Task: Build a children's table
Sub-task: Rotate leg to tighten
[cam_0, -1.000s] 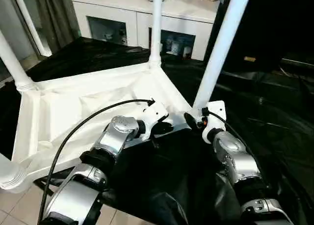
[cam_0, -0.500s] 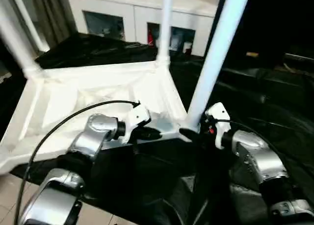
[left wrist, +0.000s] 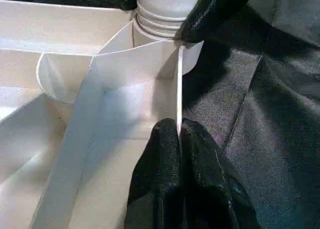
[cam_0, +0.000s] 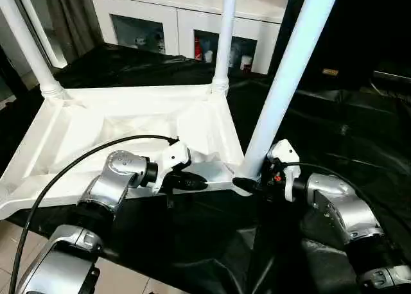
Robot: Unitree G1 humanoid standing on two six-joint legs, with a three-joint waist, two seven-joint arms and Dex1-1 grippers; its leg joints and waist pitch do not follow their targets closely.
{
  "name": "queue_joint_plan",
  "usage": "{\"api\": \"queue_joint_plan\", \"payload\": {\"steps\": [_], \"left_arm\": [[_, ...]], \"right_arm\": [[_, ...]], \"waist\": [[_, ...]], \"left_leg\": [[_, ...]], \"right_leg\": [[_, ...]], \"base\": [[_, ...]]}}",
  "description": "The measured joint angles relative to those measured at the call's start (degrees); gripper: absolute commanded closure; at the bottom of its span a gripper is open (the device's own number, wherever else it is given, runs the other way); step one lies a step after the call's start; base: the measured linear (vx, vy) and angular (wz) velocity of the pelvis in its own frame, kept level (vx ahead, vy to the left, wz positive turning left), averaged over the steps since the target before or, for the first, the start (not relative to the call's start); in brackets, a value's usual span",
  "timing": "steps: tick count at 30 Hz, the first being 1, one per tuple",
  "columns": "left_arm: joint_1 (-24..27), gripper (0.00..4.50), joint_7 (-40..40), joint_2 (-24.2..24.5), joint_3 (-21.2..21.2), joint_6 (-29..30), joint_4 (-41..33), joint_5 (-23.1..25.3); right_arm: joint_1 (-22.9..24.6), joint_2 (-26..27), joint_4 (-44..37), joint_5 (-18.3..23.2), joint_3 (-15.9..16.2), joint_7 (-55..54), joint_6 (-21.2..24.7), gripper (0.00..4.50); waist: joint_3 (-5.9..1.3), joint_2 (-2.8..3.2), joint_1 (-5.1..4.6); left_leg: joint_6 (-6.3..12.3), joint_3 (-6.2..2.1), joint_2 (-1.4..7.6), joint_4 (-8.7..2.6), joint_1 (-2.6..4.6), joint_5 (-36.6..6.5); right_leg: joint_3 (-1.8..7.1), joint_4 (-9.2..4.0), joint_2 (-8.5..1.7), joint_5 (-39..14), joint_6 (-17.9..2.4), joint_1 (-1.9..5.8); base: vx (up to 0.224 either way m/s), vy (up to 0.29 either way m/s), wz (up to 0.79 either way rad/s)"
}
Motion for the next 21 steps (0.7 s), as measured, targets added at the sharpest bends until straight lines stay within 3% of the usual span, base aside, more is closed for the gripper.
{"api": "queue_joint_plan", "payload": {"steps": [5,9,13,21], "left_arm": [[0.14,4.50,0.42,-0.33,0.19,0.36,-0.13,-0.02],[-0.98,4.50,6.14,-2.51,0.47,0.42,2.00,1.15],[-3.81,4.50,15.60,-7.50,0.54,1.58,6.43,3.51],[-6.49,4.50,24.35,-13.28,0.42,2.59,10.86,5.52]], "right_arm": [[0.12,1.02,0.25,0.37,-0.14,-1.58,0.00,1.61],[-0.70,5.17,3.59,-0.78,-2.46,-10.87,-1.21,1.72],[-3.12,11.47,7.68,-2.44,-6.18,-26.55,-0.77,1.74],[-4.88,16.01,10.52,-4.74,-8.67,-40.65,-1.36,1.74]], "waist": [[-0.02,-0.04,-0.25],[-0.07,-0.13,-0.60],[-0.06,-0.19,-0.67],[-0.15,0.01,-0.32]], "left_leg": [[0.01,0.00,0.01,0.02,0.02,0.00],[-0.02,-0.01,0.00,0.20,0.15,0.01],[-0.10,-0.01,-0.04,0.29,0.74,0.06],[-0.09,-0.04,-0.18,0.13,0.87,0.06]], "right_leg": [[0.00,0.07,0.00,0.00,0.00,0.00],[0.06,0.21,-0.01,0.02,-0.04,0.20],[0.12,0.19,-0.04,-0.21,0.35,0.60],[0.17,-0.58,-0.11,-0.24,0.39,1.25]], "base": [[0.000,0.000,0.00],[0.000,0.000,0.00],[0.000,0.000,0.00],[0.000,0.000,0.00]]}}
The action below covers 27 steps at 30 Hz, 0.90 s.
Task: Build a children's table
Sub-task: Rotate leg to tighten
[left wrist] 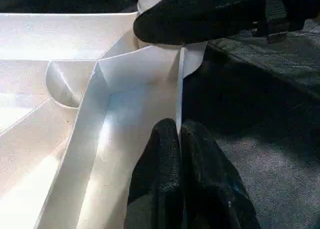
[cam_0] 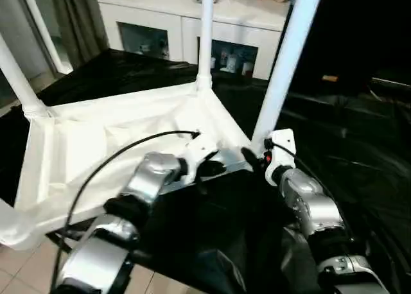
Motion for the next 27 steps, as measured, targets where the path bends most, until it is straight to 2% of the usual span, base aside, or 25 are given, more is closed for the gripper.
{"api": "queue_joint_plan", "payload": {"steps": [3,5,9,10,12,16,21,27], "left_arm": [[-0.19,4.50,0.06,0.02,0.09,-0.83,0.81,0.07],[-0.19,4.50,0.09,0.16,0.10,-0.96,0.76,0.08],[-0.16,4.50,-0.82,1.12,0.13,-0.90,0.34,-0.14],[-0.12,4.50,-1.42,1.54,0.16,-0.69,0.06,-0.37],[0.01,4.50,-2.22,2.19,0.22,-0.50,-0.31,-0.56],[0.75,4.50,-7.20,4.87,0.28,0.43,-2.10,-1.69],[1.48,4.50,-13.61,7.85,0.17,0.35,-3.81,-2.79],[3.29,4.50,-21.82,11.74,0.04,0.13,-7.50,-4.90]], "right_arm": [[-0.11,0.96,0.92,-0.66,-0.21,-1.47,-1.51,1.74],[-0.12,1.29,1.04,-0.40,-0.61,-1.56,-1.94,1.20],[-0.09,1.12,0.93,0.20,-0.64,1.04,-2.32,0.96],[-0.05,0.73,0.89,0.38,-0.54,2.49,-2.39,0.66],[0.07,-0.26,0.71,0.87,-0.24,5.00,-2.36,0.59],[2.30,-6.86,-2.97,1.03,4.03,17.39,-1.86,0.59],[3.57,-11.60,-6.39,1.76,5.89,26.98,-1.05,0.59],[3.91,-15.17,-8.71,3.20,8.16,36.11,-0.96,0.59]], "waist": [[-0.11,0.13,-0.09],[-0.10,0.11,-0.10],[-0.01,-0.04,-0.25],[0.05,-0.12,-0.29],[0.06,-0.14,-0.36],[0.11,-0.15,-0.34],[0.13,-0.17,-0.30],[0.13,-0.17,-0.10]], "left_leg": [[0.00,0.00,-0.02,-0.01,-0.02,0.00],[0.00,0.00,-0.01,-0.08,-0.02,0.00],[0.00,-0.03,0.02,-0.18,-0.05,0.00],[0.00,-0.04,0.02,-0.22,-0.05,0.00],[0.00,-0.04,0.03,-0.28,-0.04,0.00],[0.00,-0.04,0.07,-0.49,-0.04,0.00],[-0.01,-0.04,0.13,-0.76,-0.08,-0.01],[0.21,-0.02,0.18,-0.84,-0.82,0.11]], "right_leg": [[0.00,-0.04,-0.01,0.00,0.00,0.01],[-0.01,-0.02,-0.01,0.00,0.00,-0.03],[-0.08,-0.01,0.00,0.00,0.01,-0.12],[-0.10,-0.01,0.00,0.00,0.01,-0.15],[-0.10,-0.02,0.01,0.00,0.01,-0.16],[-0.14,0.04,0.06,0.01,0.01,-0.20],[-0.21,0.13,0.12,0.07,-0.11,-0.40],[-0.28,0.26,0.15,-0.04,-0.26,-1.18]], "base": [[0.000,0.000,0.00],[0.000,0.000,0.00],[0.000,0.000,0.00],[0.000,0.000,0.00],[0.000,0.000,0.00],[0.000,0.000,0.00],[0.011,-0.002,0.00],[0.017,-0.003,0.00]]}}
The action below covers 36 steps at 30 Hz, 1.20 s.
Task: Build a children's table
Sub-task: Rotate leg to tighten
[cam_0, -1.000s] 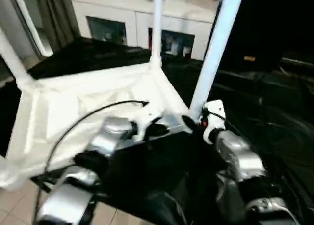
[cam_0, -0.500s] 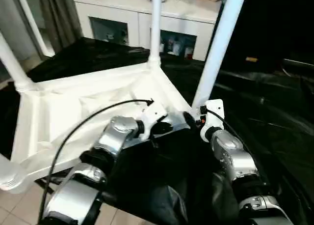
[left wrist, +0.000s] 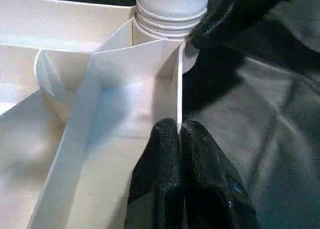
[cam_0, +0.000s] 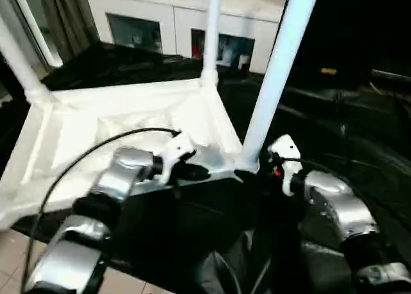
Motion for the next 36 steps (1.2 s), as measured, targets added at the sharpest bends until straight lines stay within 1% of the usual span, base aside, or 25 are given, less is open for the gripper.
{"api": "queue_joint_plan", "payload": {"steps": [4,6,9,12,14,19,22,24,25,27,29,31,33,36], "left_arm": [[0.54,4.50,-2.82,0.91,-0.36,0.24,-1.02,-0.61],[0.69,4.50,-2.89,1.00,-0.37,0.27,-1.09,-0.63],[1.25,4.50,-2.93,1.31,-0.33,0.36,-1.66,-0.69],[1.48,4.50,-2.93,1.38,-0.32,0.69,-2.25,-0.71],[1.75,4.50,-2.87,1.45,-0.27,0.98,-2.78,-0.73],[2.13,4.50,-2.85,1.65,-0.21,1.42,-3.32,-0.72],[2.28,4.50,-2.81,1.77,-0.17,1.47,-3.33,-0.72],[2.32,4.50,-1.55,1.41,0.14,1.53,-3.19,-0.66],[2.27,4.50,-0.07,1.00,0.19,1.56,-3.01,-0.57],[1.70,4.50,3.19,-0.33,0.17,1.53,-1.99,0.02],[0.28,4.50,8.73,-2.98,0.20,1.64,0.27,1.51],[-0.36,4.50,12.16,-5.00,0.14,1.99,1.42,2.26],[-0.78,4.50,14.49,-6.30,0.13,2.45,2.15,2.87],[-0.96,4.50,16.32,-7.61,0.11,2.91,2.47,3.29]], "right_arm": [[0.38,-0.53,-0.05,0.13,0.64,2.53,0.29,0.59],[0.44,-0.53,-0.04,0.16,0.64,2.89,0.34,0.87],[0.50,-0.53,-0.03,0.55,0.51,3.44,0.37,0.99],[0.58,-0.61,-0.03,0.82,0.49,3.62,0.40,1.31],[0.58,-0.57,-0.03,0.88,0.48,3.64,0.38,1.35],[0.63,-0.25,-0.45,0.89,0.45,3.98,0.29,1.68],[0.79,0.34,-0.45,0.89,0.32,3.23,0.26,1.75],[1.07,1.76,-0.31,0.82,-0.14,0.78,0.10,1.75],[1.09,2.91,0.26,0.66,-0.83,-1.65,-0.13,1.76],[1.09,5.13,1.20,0.34,-2.12,-6.89,-0.41,1.76],[0.99,9.41,2.41,-0.73,-4.65,-16.53,-0.22,1.76],[0.76,11.86,2.91,-1.45,-5.97,-22.79,-0.03,1.76],[0.65,13.55,3.13,-2.18,-6.51,-27.11,0.30,1.76],[0.47,14.75,3.41,-2.58,-6.90,-30.69,0.37,1.77]], "waist": [[0.02,0.01,0.79],[0.03,-0.01,0.78],[0.04,-0.04,0.66],[0.06,-0.07,0.58],[0.07,-0.09,0.45],[0.07,-0.14,0.28],[0.07,-0.14,0.09],[0.05,-0.17,-0.06],[0.03,-0.20,-0.21],[0.03,-0.20,-0.21],[0.02,-0.21,-0.18],[0.03,-0.18,-0.14],[0.04,-0.13,-0.04],[0.00,-0.01,-0.01]], "left_leg": [[0.03,0.01,0.04,0.30,-0.16,-0.02],[0.03,0.02,0.05,0.42,-0.15,-0.03],[0.02,0.02,0.06,0.56,-0.10,-0.03],[-0.23,0.02,0.07,0.64,-0.10,-0.18],[-0.21,0.02,0.07,0.68,-0.11,-0.17],[-0.17,0.01,0.08,0.74,-0.10,-0.15],[-0.20,0.01,0.09,0.78,-0.07,-0.16],[-0.24,0.01,0.09,0.80,-0.03,-0.18],[-0.27,0.01,0.09,0.83,0.00,-0.19],[-0.31,0.00,0.09,0.95,0.09,-0.18],[-0.38,-0.01,0.08,0.97,0.43,-0.14],[-0.39,-0.02,0.03,0.98,0.64,-0.13],[-0.39,-0.04,0.03,0.96,0.87,-0.14],[-0.40,-0.06,0.00,0.79,0.90,-0.14]], "right_leg": [[-0.01,0.15,-0.02,0.02,-0.03,-0.08],[0.03,0.23,-0.03,0.03,-0.06,-0.08],[0.06,0.34,-0.03,0.05,-0.08,-0.06],[0.08,0.41,-0.03,0.05,-0.08,-0.05],[0.08,0.43,-0.03,0.05,-0.08,-0.05],[0.08,0.54,-0.03,0.05,-0.08,-0.06],[0.09,0.62,-0.03,0.05,-0.08,-0.06],[0.10,0.65,-0.03,0.05,-0.08,-0.05],[0.12,0.71,-0.03,0.05,-0.08,-0.04],[0.16,0.77,-0.03,0.08,-0.13,0.05],[0.20,0.76,-0.03,0.08,-0.13,0.36],[0.23,0.66,-0.07,-0.11,0.20,0.60],[0.22,0.51,-0.06,-0.15,0.26,0.88],[0.20,0.12,-0.06,-0.16,0.28,1.08]], "base": [[0.000,0.000,0.00],[0.000,0.000,0.00],[0.000,0.000,0.00],[0.000,0.000,0.00],[0.000,0.000,0.00],[0.000,0.000,0.00],[0.000,0.000,0.00],[0.000,0.000,0.00],[0.000,0.000,0.00],[0.000,0.000,0.00],[0.000,0.000,0.00],[0.000,0.000,0.00],[0.000,0.000,0.00],[0.000,0.000,0.00]]}}
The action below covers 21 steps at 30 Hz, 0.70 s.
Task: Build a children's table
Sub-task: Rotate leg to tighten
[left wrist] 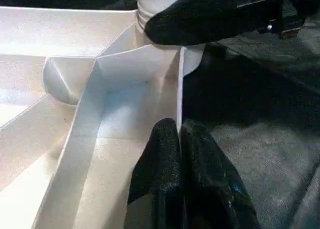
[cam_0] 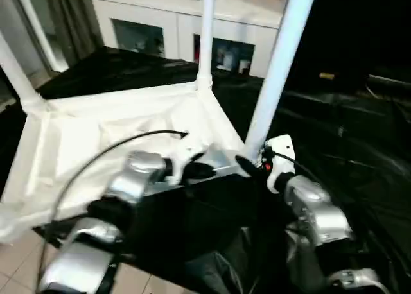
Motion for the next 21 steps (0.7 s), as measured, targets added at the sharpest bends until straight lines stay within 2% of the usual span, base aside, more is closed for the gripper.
{"api": "queue_joint_plan", "payload": {"steps": [4,6,9,10,15,19,21], "left_arm": [[-1.22,4.50,4.56,-3.03,-0.14,-0.76,2.44,1.22],[-1.51,4.50,5.81,-3.92,-0.28,-1.53,3.18,1.75],[-1.51,4.50,5.94,-3.95,-0.50,-2.46,3.30,2.06],[-1.51,4.50,5.95,-3.94,-0.53,-2.76,3.29,2.25],[-1.46,4.50,5.56,-3.45,-0.60,-3.77,3.21,2.27],[-0.62,4.50,-0.16,-0.05,-0.50,-6.01,2.29,0.91],[0.10,4.50,-3.65,1.57,-0.27,-7.40,1.77,0.17]], "right_arm": [[-1.89,2.52,2.75,-2.03,-1.04,-7.24,-0.75,1.77],[-2.40,3.14,3.81,-2.20,-1.87,-8.76,-1.39,1.07],[-2.42,3.77,3.97,-1.79,-2.51,-8.87,-2.01,0.97],[-2.42,3.80,3.97,-1.73,-2.51,-8.83,-2.17,0.73],[-2.40,3.08,3.90,-1.81,-1.96,-6.71,-3.01,0.59],[0.84,-7.57,-1.25,-0.62,2.35,10.18,-2.27,0.59],[1.95,-10.45,-3.33,0.24,3.05,16.02,-1.93,0.59]], "waist": [[-0.20,0.30,-0.01],[-0.25,0.37,0.01],[-0.29,0.36,0.02],[-0.29,0.35,0.02],[-0.27,0.39,0.01],[-0.11,0.65,0.05],[-0.10,0.66,-0.17]], "left_leg": [[0.01,0.02,-0.11,0.04,-0.04,0.00],[0.02,0.03,-0.17,0.04,-0.04,0.00],[0.02,0.02,-0.16,0.01,-0.10,0.00],[0.02,0.02,-0.16,-0.01,-0.11,0.00],[0.02,0.02,-0.14,-0.15,-0.15,0.00],[0.04,0.03,-0.12,-0.30,-0.23,0.01],[0.04,0.02,-0.08,-0.51,-0.37,0.01]], "right_leg": [[0.08,-0.28,-0.03,0.02,-0.03,0.17],[0.14,-0.35,-0.07,0.02,-0.02,0.20],[0.13,-0.36,-0.07,0.02,-0.02,0.24],[0.12,-0.34,-0.07,0.02,-0.02,0.22],[0.08,-0.30,-0.06,0.04,-0.03,0.12],[0.06,-0.27,-0.06,0.18,-0.12,0.06],[0.04,-0.21,0.01,0.18,-0.09,0.03]], "base": [[0.000,0.000,0.00],[0.000,0.000,0.00],[0.000,0.000,0.00],[0.000,0.000,0.00],[0.000,0.000,0.00],[0.000,0.000,0.00],[0.000,0.000,0.00]]}}
